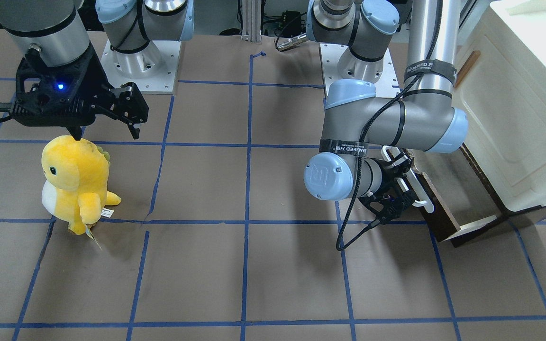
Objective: Pull drawer sideways
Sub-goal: 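Keep pulling the drawer outward with the left gripper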
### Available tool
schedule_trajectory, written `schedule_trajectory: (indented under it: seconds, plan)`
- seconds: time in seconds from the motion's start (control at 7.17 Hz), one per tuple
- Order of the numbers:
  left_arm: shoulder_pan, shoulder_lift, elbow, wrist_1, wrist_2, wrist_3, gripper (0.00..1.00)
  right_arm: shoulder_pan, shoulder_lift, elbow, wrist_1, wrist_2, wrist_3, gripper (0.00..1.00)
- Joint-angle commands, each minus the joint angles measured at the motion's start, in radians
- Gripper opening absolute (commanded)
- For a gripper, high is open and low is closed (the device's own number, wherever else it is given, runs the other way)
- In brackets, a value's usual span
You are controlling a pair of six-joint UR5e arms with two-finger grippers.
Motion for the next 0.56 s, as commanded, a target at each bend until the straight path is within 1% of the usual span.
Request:
schedule_trajectory:
  seconds: [0.0,0.42]
  plan:
    - [-0.014,-0.008,0.015,-0.004,-0.010,-0.002,0.00,0.000,0.000,0.000,0.000,0.000,0.000,1.00]
    - [-0.018,-0.008,0.020,-0.019,-0.009,-0.002,0.00,0.000,0.000,0.000,0.000,-0.001,0.000,1.00]
